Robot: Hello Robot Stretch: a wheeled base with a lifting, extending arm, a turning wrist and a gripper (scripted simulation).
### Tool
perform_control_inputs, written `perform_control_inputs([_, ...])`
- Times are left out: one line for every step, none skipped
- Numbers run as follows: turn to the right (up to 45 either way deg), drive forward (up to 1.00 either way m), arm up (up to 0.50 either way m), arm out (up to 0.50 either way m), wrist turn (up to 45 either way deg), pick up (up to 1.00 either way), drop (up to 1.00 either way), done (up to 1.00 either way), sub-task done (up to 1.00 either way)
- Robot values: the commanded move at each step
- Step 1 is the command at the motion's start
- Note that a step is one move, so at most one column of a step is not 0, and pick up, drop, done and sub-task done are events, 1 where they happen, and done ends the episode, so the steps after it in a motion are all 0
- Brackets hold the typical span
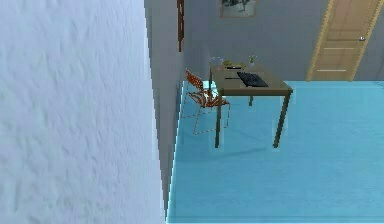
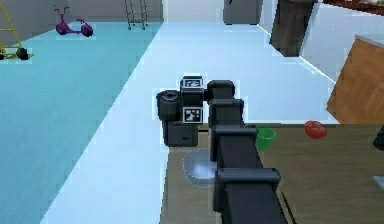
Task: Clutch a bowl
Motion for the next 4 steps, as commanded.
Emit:
perform_control_inputs([0.0, 0.0, 0.0, 0.0, 12.0, 0.0, 0.0, 0.0, 0.0])
perform_control_inputs([0.0, 0.0, -0.3, 0.0, 0.0, 0.0, 0.0, 0.0, 0.0])
perform_control_inputs([0.0, 0.0, 0.0, 0.0, 0.0, 1.0, 0.0, 0.0, 0.0])
perform_control_inputs([0.0, 0.0, 0.1, 0.0, 0.0, 0.0, 0.0, 0.0, 0.0])
